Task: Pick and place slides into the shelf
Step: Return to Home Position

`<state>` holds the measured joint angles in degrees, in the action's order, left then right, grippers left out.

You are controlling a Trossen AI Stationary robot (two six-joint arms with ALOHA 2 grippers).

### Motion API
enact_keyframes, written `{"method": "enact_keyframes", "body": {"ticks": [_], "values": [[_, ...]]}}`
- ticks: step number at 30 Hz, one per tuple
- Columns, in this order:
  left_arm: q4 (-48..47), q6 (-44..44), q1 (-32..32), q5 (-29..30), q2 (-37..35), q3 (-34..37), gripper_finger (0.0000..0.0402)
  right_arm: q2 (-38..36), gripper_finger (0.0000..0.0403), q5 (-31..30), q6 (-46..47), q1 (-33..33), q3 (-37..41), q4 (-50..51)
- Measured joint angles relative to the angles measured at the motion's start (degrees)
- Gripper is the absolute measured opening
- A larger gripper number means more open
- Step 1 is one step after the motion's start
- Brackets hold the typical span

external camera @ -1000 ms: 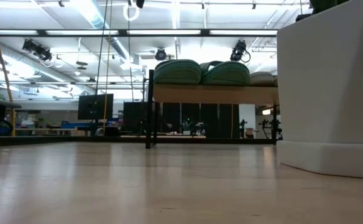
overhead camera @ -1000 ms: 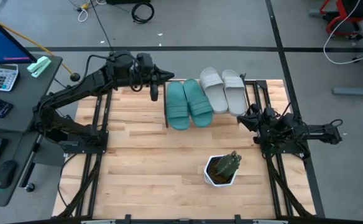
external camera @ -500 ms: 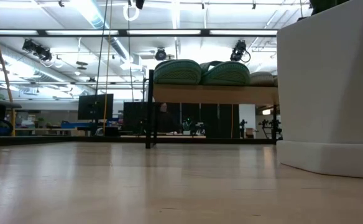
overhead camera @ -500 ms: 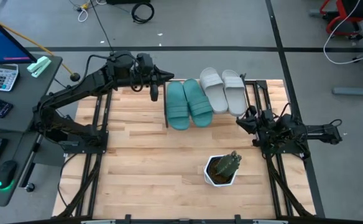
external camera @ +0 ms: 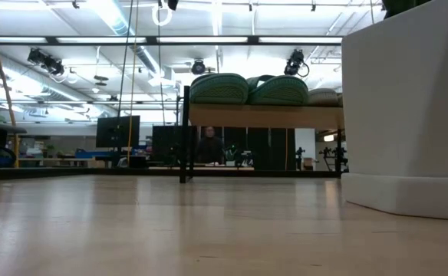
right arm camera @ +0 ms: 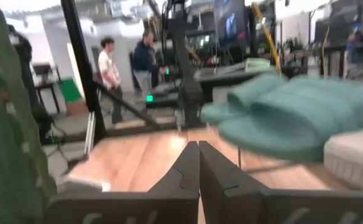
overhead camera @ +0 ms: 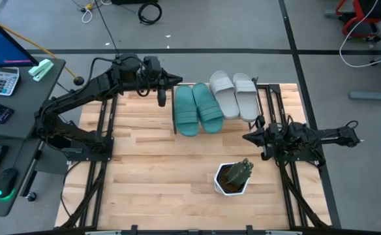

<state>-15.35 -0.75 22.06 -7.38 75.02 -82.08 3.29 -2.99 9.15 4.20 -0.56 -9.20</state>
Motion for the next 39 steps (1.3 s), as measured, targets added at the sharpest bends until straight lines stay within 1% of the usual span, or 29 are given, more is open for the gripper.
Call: {"method": "enact_keyframes", "body": {"ticks": [4, 7, 10, 15, 23, 29, 32, 35, 39], "values": [[0.02, -0.02, 0.00, 0.00, 0.00, 0.00, 0.0007, 0.02, 0.0000, -2.69, -1.50, 2.35, 0.00, 2.59], [0.02, -0.08, -0.14, 0.00, 0.00, 0.00, 0.0004, 0.00, 0.0000, -3.60, -3.92, 2.94, 0.02, 3.92], [0.02, -0.44, -0.16, -0.02, 0.00, 0.00, 0.0008, 0.08, 0.0000, -3.91, -4.27, 2.94, 0.02, 6.74], [0.04, -1.25, -0.15, -0.02, 0.00, 0.00, 0.0022, 0.30, 0.0000, -3.94, -5.19, 2.53, 0.02, 6.76], [0.02, -1.60, -0.20, -0.83, 0.00, 0.00, 0.0004, 0.46, 0.0004, -3.86, -7.93, 2.24, 0.02, 6.85], [0.63, -0.04, -2.63, -0.06, 0.26, -0.01, 0.0004, 0.46, 0.0017, -3.85, -5.94, 2.24, -0.69, 7.91], [2.42, 0.09, -4.93, 2.46, 1.30, -0.02, 0.0003, 0.46, 0.0021, -3.94, -5.95, 2.24, -1.22, 7.87], [8.21, 0.43, -7.67, 4.82, 3.70, -0.09, 0.0003, 0.47, 0.0021, -3.95, -5.93, 2.24, -1.31, 7.76], [20.64, 2.61, -10.75, 5.86, 9.15, -0.09, 0.0002, 0.63, 0.0019, -3.88, -5.93, 2.24, -1.34, 7.77]]}}
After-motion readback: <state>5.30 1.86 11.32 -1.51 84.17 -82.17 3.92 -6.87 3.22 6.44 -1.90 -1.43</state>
